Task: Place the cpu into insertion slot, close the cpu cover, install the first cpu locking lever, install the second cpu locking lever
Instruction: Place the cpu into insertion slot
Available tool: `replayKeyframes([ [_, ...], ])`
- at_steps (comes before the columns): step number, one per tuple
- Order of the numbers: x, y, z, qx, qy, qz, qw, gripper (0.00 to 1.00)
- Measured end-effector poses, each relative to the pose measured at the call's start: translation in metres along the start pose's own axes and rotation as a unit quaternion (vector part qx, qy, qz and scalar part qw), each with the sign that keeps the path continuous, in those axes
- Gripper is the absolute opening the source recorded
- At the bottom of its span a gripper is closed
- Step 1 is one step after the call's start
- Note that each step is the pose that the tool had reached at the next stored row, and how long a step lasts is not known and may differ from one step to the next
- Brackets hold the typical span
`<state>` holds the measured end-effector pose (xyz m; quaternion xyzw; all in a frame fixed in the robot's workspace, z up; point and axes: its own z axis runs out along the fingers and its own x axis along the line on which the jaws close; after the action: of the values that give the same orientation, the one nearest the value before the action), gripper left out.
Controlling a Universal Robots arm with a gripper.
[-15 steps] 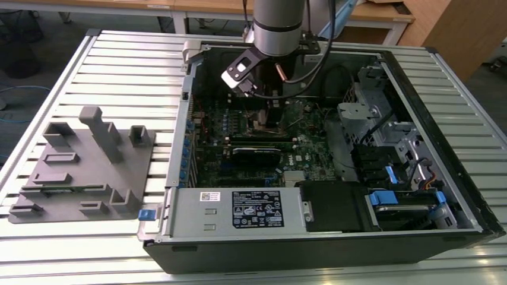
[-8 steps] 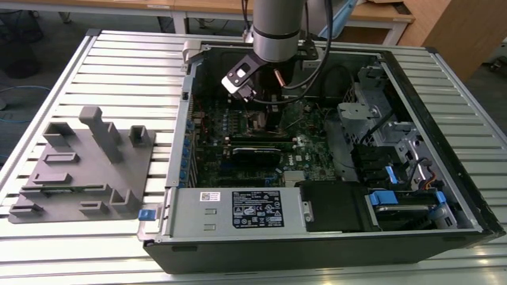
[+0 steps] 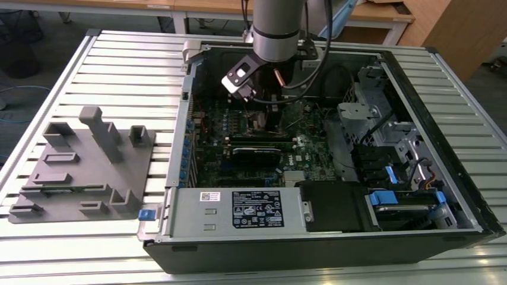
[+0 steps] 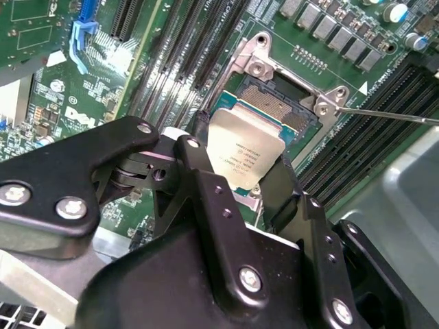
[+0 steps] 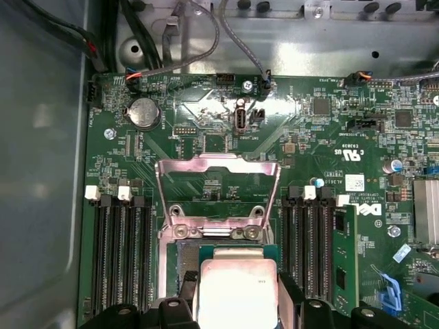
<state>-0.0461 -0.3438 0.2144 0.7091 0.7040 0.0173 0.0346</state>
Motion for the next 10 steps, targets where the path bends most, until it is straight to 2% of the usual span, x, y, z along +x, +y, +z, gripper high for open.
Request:
replayKeyframes([
  [5,0.0048,-0.0002,0.0014,0.0000,0.0001,0.000,1.0000,0.54],
  [10,0.0089,-0.0012,0.0083,0.0000,-0.0004,0.000,1.0000,0.54],
])
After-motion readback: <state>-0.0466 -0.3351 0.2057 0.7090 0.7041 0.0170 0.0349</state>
